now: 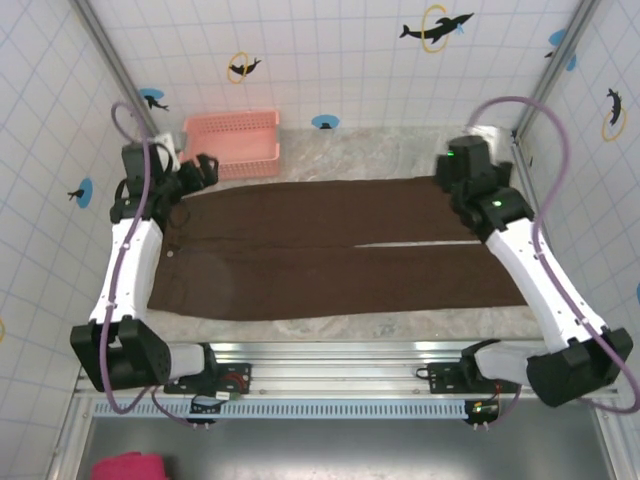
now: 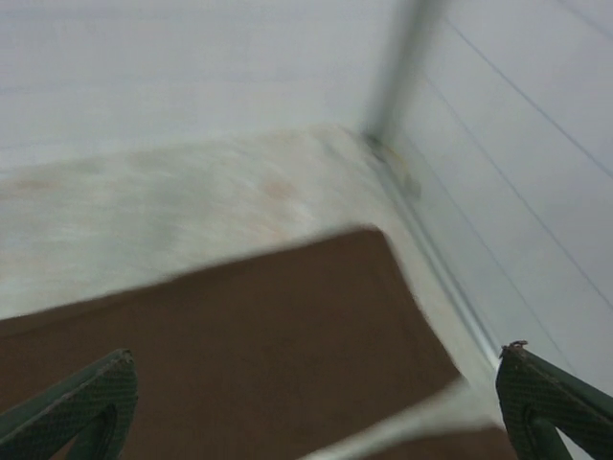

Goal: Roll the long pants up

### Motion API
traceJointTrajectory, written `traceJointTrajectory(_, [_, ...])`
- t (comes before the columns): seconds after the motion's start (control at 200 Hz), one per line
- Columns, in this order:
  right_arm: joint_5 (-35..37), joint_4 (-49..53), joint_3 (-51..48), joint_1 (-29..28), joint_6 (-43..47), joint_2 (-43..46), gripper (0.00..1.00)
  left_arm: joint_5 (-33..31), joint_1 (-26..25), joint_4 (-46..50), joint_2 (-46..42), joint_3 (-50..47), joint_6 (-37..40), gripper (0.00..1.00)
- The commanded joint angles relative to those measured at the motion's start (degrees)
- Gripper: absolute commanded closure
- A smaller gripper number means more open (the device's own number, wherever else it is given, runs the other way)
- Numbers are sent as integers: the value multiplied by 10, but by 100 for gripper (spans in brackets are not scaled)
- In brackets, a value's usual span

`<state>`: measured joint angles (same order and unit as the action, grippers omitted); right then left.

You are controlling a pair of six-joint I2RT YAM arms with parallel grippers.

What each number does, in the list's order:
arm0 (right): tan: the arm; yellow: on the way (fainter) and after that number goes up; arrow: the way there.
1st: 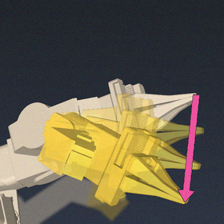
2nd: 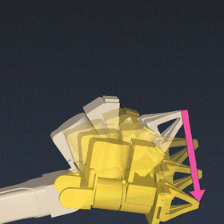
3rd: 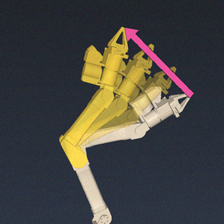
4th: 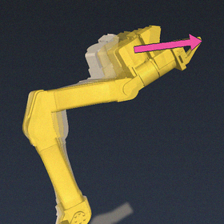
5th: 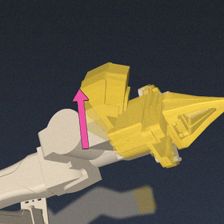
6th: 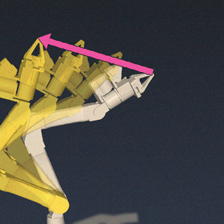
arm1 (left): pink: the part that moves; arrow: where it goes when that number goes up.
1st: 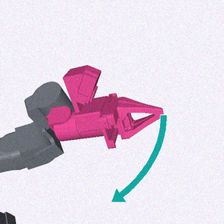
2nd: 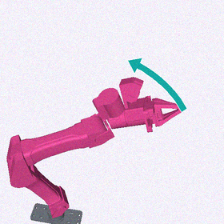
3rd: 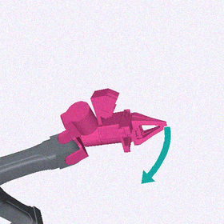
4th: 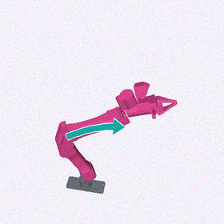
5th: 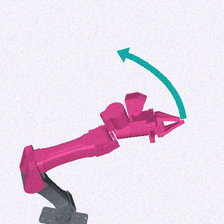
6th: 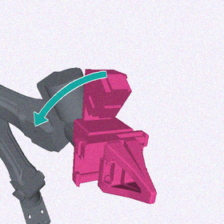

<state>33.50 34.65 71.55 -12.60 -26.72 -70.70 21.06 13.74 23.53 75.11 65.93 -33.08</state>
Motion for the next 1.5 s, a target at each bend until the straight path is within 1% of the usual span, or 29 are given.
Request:
traceJointTrajectory(0.0, [-68, 129, -87, 126, -204, -12, 1, 92, 32, 61, -9, -68, -88, 3])
traceJointTrajectory(0.045, [-39, 140, -127, 142, -234, 5, 1, 73, 46, 92, -30, -79, -70, 3])
traceJointTrajectory(0.105, [-25, 132, -186, 164, -265, 35, 1, 19, 58, 138, -63, -94, -51, 3])
traceJointTrajectory(0.14, [-38, 126, -216, 190, -280, 49, 1, -10, 66, 156, -80, -105, -48, 3])
traceJointTrajectory(0.25, [-111, 107, -299, 277, -308, 69, 0, -74, 90, 216, -112, -134, -54, 6])
traceJointTrajectory(0.295, [-136, 100, -326, 313, -313, 69, 3, -99, 96, 236, -116, -143, -61, 8])
traceJointTrajectory(0.375, [-180, 84, -364, 372, -311, 72, 7, -114, 116, 245, -131, -168, -78, 16])
traceJointTrajectory(0.48, [-194, 72, -387, 416, -300, 83, 8, -114, 140, 244, -136, -197, -93, 17])
traceJointTrajectory(0.56, [-197, 63, -388, 433, -284, 80, 9, -105, 160, 229, -137, -223, -98, 17])
traceJointTrajectory(0.671, [-220, 36, -388, 454, -260, 56, 15, -76, 195, 190, -140, -267, -112, 19])
traceJointTrajectory(0.756, [-235, 20, -378, 465, -238, 30, 20, -69, 209, 170, -144, -288, -120, 21])
traceJointTrajectory(0.826, [-236, 13, -366, 467, -222, 11, 22, -74, 211, 162, -145, -294, -121, 21])
traceJointTrajectory(0.926, [-235, 5, -352, 477, -205, -18, 27, -81, 211, 156, -147, -300, -120, 21])
traceJointTrajectory(1.026, [-252, -12, -342, 492, -192, -46, 33, -84, 212, 151, -156, -308, -124, 22])
traceJointTrajectory(1.251, [-257, -25, -312, 504, -170, -101, 34, -89, 215, 145, -166, -315, -129, 22])
traceJointTrajectory(1.346, [-276, -44, -313, 513, -167, -114, 34, -94, 216, 139, -170, -323, -132, 22])
traceJointTrajectory(1.466, [-291, -57, -303, 516, -159, -138, 39, -96, 216, 128, -172, -334, -139, 22])
traceJointTrajectory(1.496, [-293, -57, -299, 517, -157, -144, 41, -96, 217, 125, -173, -337, -141, 22])
